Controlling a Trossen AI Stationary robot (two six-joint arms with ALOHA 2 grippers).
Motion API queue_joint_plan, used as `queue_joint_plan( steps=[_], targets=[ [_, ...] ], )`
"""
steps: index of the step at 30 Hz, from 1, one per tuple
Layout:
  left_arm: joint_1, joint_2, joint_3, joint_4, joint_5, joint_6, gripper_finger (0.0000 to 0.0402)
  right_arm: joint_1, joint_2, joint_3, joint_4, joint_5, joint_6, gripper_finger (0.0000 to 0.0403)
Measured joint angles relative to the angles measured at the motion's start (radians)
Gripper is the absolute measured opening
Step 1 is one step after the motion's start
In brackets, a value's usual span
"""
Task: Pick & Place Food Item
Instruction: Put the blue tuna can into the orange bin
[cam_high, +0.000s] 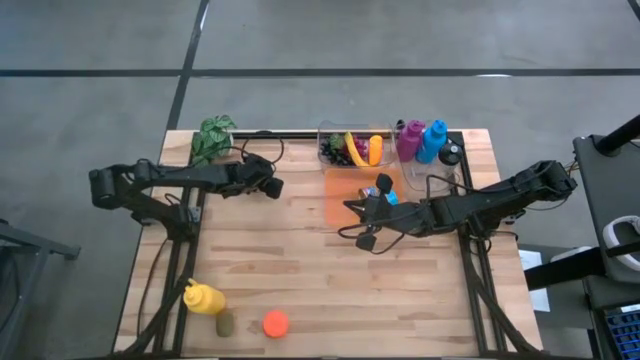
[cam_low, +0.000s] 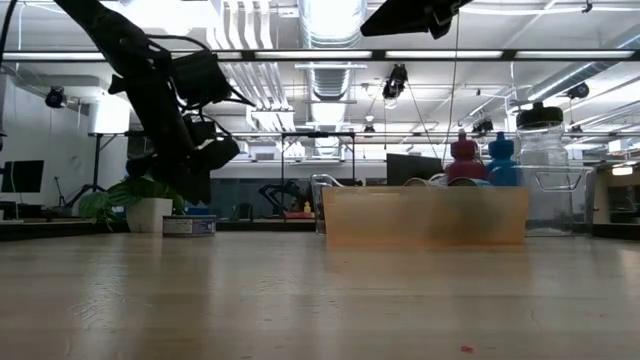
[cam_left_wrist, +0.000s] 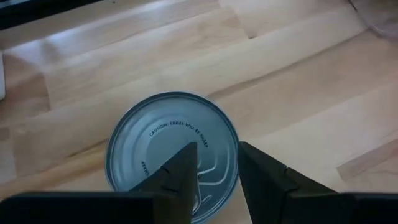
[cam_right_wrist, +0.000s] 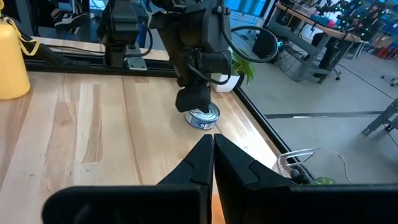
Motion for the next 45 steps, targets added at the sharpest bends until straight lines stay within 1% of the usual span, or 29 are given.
queue_joint_plan(
  steps=[7,20,30,34,45],
  targets=[
    [0.005,0.002,-0.003,0.001,-0.017,-0.004,0.0118,0.0,0.0,0.0,0.0,0.0,-0.001,0.0008],
    [0.018,0.003,-0.066,0.039,-0.019,-0.03,0.0118,0.0,0.0,0.0,-0.002,0.0,-0.001,0.0008],
    [0.018,0.003,-0.067,0.046,-0.018,-0.029,0.0118,0.0,0.0,0.0,-0.002,0.0,-0.002,0.0008],
    [0.017,0.003,-0.067,0.046,0.019,-0.029,0.0118,0.0,0.0,0.0,-0.002,0.0,-0.003,0.0008],
    [-0.015,0.003,-0.067,0.045,0.035,-0.024,0.0118,0.0,0.0,0.0,-0.002,0.0,-0.003,0.0008]
  ],
)
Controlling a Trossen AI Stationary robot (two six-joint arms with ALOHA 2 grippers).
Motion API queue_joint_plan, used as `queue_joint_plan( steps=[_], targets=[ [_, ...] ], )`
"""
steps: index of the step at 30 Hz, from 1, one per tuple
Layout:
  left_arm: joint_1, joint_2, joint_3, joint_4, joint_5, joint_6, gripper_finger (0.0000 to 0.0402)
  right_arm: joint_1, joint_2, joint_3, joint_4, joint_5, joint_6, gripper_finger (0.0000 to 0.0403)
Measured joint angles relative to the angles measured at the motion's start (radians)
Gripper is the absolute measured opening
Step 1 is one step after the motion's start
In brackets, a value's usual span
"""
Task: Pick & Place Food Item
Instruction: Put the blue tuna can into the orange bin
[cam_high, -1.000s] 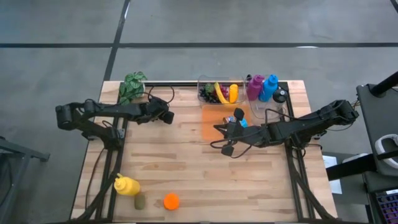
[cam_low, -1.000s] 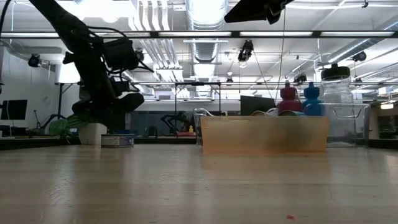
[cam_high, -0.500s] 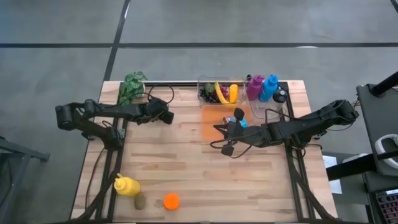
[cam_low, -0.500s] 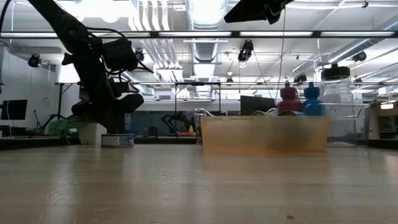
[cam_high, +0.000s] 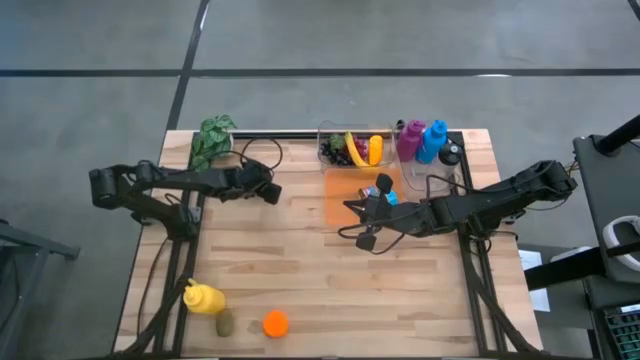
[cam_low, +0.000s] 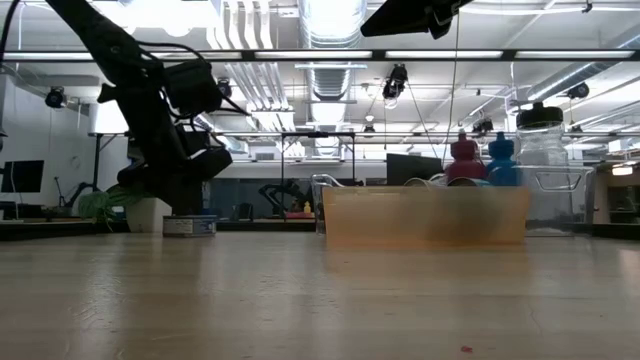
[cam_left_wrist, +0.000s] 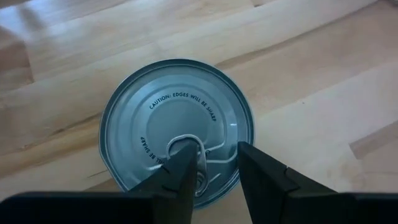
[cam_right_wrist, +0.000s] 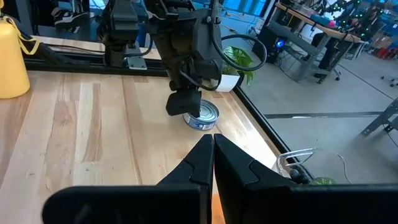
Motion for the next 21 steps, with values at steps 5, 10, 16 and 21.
queue_joint_plan(
  steps=[5,10,16,21],
  targets=[
    [-0.014,0.0,0.0,0.0,0.001,0.007,0.0118,0.0,0.0,0.0,0.0,0.0,0.0,0.0008],
    [-0.035,0.0,0.0,0.0,0.03,0.007,0.0118,0.0,0.0,0.0,0.0,0.0,0.0,0.0008],
    [-0.084,0.0,0.0,0.0,0.03,0.007,0.0118,0.0,0.0,0.0,0.0,0.0,0.0,0.0008],
    [-0.138,0.0,0.0,0.0,0.031,-0.002,0.0118,0.0,0.0,0.0,0.0,0.0,0.0,0.0008]
  ],
)
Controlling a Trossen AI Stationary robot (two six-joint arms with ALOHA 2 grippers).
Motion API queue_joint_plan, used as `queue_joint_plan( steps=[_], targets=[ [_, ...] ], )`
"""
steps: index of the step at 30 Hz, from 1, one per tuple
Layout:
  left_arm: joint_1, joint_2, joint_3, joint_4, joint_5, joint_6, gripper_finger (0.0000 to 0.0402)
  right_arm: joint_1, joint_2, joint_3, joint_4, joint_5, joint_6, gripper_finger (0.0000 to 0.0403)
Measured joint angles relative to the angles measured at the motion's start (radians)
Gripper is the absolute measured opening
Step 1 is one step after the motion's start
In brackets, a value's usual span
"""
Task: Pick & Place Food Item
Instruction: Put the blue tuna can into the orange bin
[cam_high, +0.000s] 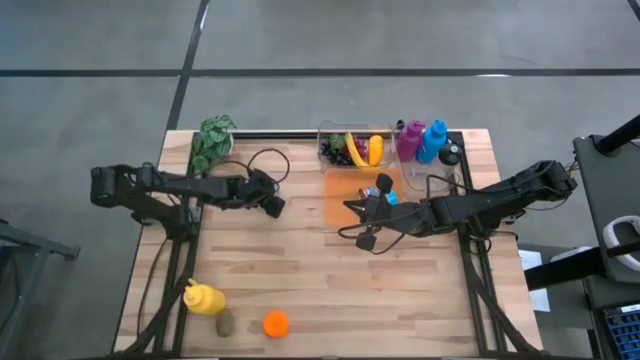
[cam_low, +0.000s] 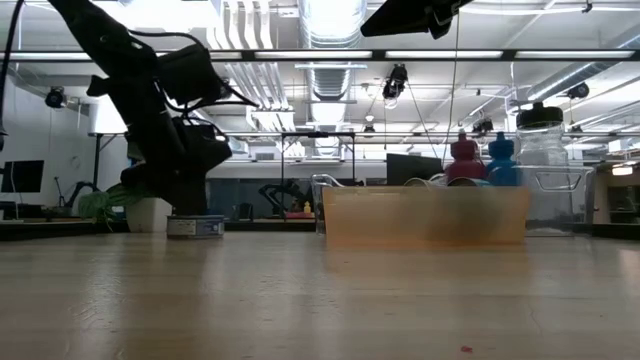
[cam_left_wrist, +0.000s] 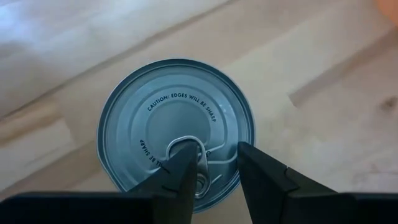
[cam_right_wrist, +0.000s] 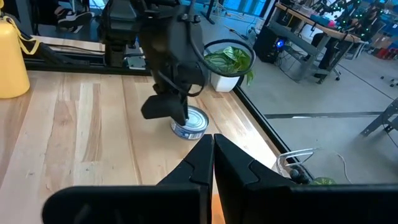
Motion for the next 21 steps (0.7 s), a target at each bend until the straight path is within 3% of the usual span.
queue_joint_plan(
  steps=[21],
  targets=[
    [-0.229,0.0,0.0,0.011,0.004,-0.011,0.0118,0.0,0.0,0.0,0.0,0.0,0.003,0.0008]
  ],
)
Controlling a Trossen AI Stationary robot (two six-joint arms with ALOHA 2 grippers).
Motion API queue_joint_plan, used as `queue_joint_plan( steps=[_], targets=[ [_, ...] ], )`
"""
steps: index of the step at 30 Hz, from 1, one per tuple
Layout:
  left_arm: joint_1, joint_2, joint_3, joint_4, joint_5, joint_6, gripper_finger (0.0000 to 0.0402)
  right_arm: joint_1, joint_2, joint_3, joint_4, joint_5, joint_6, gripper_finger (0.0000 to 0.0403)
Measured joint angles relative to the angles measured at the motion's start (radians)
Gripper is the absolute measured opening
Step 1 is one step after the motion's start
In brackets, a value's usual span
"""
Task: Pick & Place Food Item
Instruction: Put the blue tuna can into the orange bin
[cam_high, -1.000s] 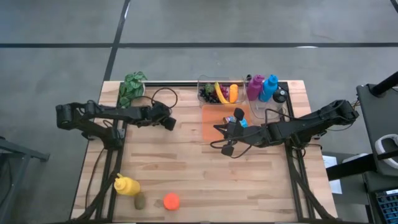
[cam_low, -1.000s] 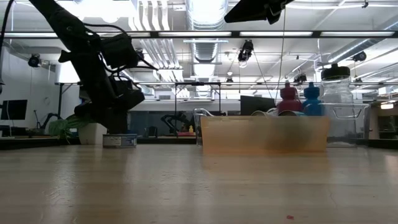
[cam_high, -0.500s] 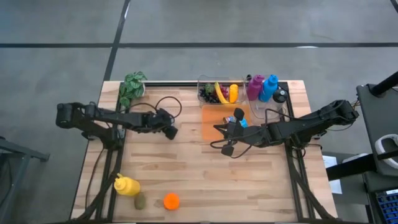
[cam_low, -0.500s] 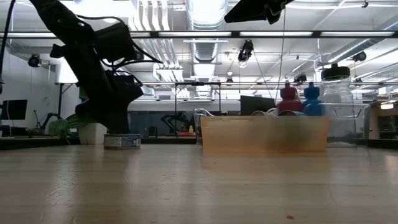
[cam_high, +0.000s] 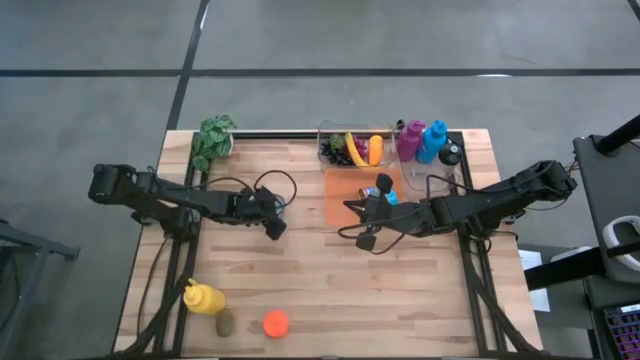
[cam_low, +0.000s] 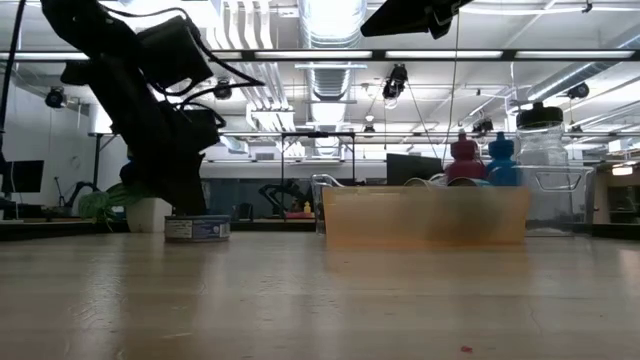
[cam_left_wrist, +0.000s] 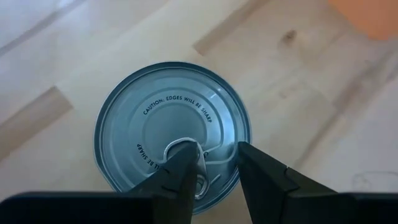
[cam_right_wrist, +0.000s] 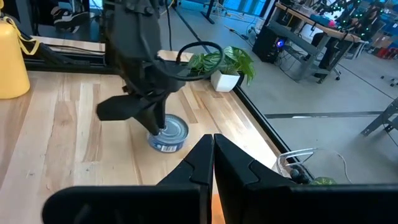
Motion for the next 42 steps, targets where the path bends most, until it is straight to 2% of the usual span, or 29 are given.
queue_joint_plan(
  steps=[16,19,28,37,42],
  targets=[
    [-0.169,0.008,0.0,0.074,0.002,-0.008,0.0118,0.0,0.0,0.0,0.0,0.0,0.0,0.0008],
    [-0.169,0.008,0.003,0.074,-0.025,0.005,0.0118,0.0,0.0,0.0,0.0,0.0,0.001,0.0008],
    [-0.117,0.008,0.003,0.058,-0.194,-0.022,0.0118,0.0,0.0,0.0,0.0,0.0,0.004,0.0008],
    [-0.079,0.099,0.005,0.056,-0.203,-0.046,0.0118,0.0,0.0,0.0,-0.002,0.0,0.003,0.0008],
    [-0.087,0.133,0.008,0.127,-0.188,-0.044,0.0118,0.0,0.0,0.0,-0.004,0.0,0.001,0.0008]
  ],
)
